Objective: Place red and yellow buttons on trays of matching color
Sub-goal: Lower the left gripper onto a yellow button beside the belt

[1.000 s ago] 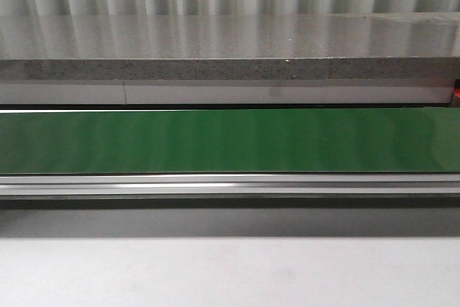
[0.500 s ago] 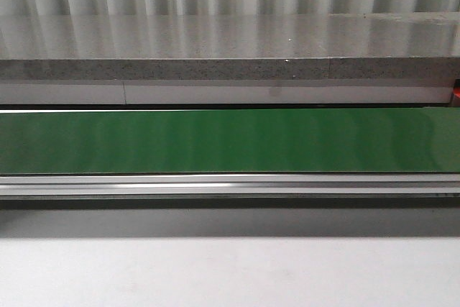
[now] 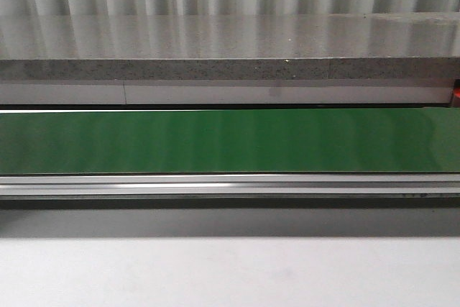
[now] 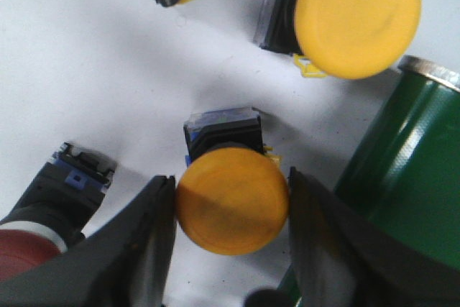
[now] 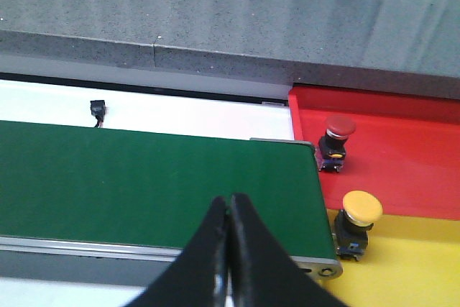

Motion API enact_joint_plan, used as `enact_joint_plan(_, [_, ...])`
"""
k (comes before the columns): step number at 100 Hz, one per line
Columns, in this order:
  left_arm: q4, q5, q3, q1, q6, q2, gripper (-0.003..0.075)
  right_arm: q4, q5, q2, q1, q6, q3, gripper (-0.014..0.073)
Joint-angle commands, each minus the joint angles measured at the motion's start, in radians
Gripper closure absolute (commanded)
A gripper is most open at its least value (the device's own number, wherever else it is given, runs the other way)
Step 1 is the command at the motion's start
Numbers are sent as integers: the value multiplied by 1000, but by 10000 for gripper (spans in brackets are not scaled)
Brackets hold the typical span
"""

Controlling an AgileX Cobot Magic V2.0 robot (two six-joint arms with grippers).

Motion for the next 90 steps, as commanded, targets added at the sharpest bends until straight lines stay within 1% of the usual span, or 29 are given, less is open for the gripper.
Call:
enact_joint_plan(1, [-15, 3, -25, 1, -4, -38, 538, -12, -74, 10, 2, -2, -25, 660])
enact_joint_plan(8, [-15, -6, -25, 1, 7, -38, 587, -12, -74, 10, 2, -2, -25, 660])
enact_joint_plan(18, [-15, -8, -25, 1, 7, -44, 627, -12, -74, 10, 2, -2, -25, 660])
enact_joint_plan(30, [-12, -6, -25, 1, 24, -75, 628, -12, -74, 10, 2, -2, -25, 660])
enact_joint_plan(52, [3, 4, -25, 1, 47, -205, 628, -12, -74, 10, 2, -2, -25, 660])
enact_joint_plan(73, [9, 107, -25, -3, 78, -308, 628, -12, -74, 10, 2, -2, -25, 660])
enact_joint_plan(82, [14, 149, -25, -24, 85, -326, 628, -12, -74, 10, 2, -2, -25, 660])
enact_joint_plan(90, [14, 166, -25, -63, 97, -326, 628, -12, -74, 10, 2, -2, -25, 660])
